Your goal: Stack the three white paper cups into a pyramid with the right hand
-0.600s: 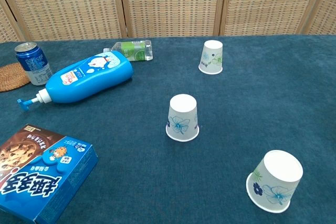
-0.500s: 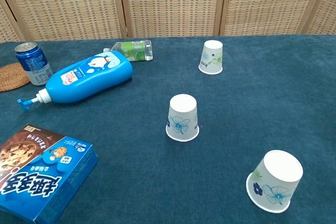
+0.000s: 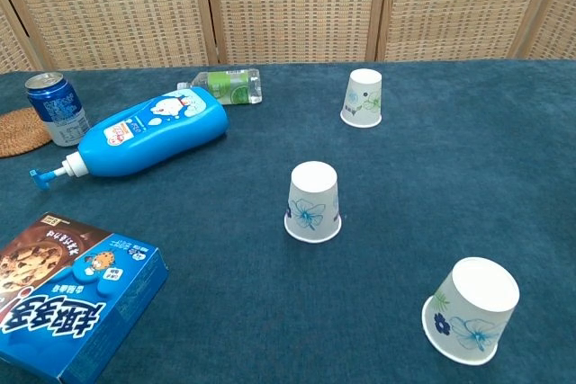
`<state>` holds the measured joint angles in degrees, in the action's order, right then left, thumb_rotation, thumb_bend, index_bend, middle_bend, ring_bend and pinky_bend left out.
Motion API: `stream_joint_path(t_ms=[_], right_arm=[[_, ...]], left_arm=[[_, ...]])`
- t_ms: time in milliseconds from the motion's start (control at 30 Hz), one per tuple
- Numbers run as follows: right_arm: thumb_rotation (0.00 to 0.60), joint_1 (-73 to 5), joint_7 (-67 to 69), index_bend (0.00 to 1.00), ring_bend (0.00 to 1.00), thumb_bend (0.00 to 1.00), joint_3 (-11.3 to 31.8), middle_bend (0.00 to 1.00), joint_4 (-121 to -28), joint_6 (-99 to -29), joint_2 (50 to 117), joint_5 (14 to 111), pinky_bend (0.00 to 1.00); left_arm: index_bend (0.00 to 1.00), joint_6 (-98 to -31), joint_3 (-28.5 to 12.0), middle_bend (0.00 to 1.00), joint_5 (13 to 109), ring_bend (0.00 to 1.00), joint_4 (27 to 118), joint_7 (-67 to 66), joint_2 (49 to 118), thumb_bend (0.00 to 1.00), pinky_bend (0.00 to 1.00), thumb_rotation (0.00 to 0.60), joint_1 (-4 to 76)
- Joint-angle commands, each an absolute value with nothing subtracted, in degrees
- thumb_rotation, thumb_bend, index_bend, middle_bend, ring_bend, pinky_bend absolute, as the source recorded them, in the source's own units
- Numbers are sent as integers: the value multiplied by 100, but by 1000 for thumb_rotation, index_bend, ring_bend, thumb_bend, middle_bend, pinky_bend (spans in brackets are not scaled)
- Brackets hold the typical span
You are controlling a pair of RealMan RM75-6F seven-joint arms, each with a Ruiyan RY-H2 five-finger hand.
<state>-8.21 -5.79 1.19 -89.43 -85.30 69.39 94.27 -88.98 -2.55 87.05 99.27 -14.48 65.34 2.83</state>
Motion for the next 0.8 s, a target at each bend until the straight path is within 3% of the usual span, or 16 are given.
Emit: stream_joint_path(t_ms=[33, 500, 800], right_arm=[[600, -820, -581, 83, 0, 123, 108, 0, -8944, -8552, 6944, 9468, 75], [600, -886, -293, 90, 0, 123, 114, 0, -8836, -8483, 6882, 9476, 76], [600, -1163, 717, 154, 0, 123, 113, 0, -8240, -8428, 6878, 9780, 77]], left_arm=[[0, -8936, -250, 0, 8718, 0, 9952, -1426, 6510, 202, 21, 600, 263], [0, -8996, -241, 0, 8760, 0, 9980, -1414, 6494, 204, 21, 600, 233], [0, -8969, -208, 0, 8825, 0, 9975, -1548, 6563, 205, 21, 600, 251]])
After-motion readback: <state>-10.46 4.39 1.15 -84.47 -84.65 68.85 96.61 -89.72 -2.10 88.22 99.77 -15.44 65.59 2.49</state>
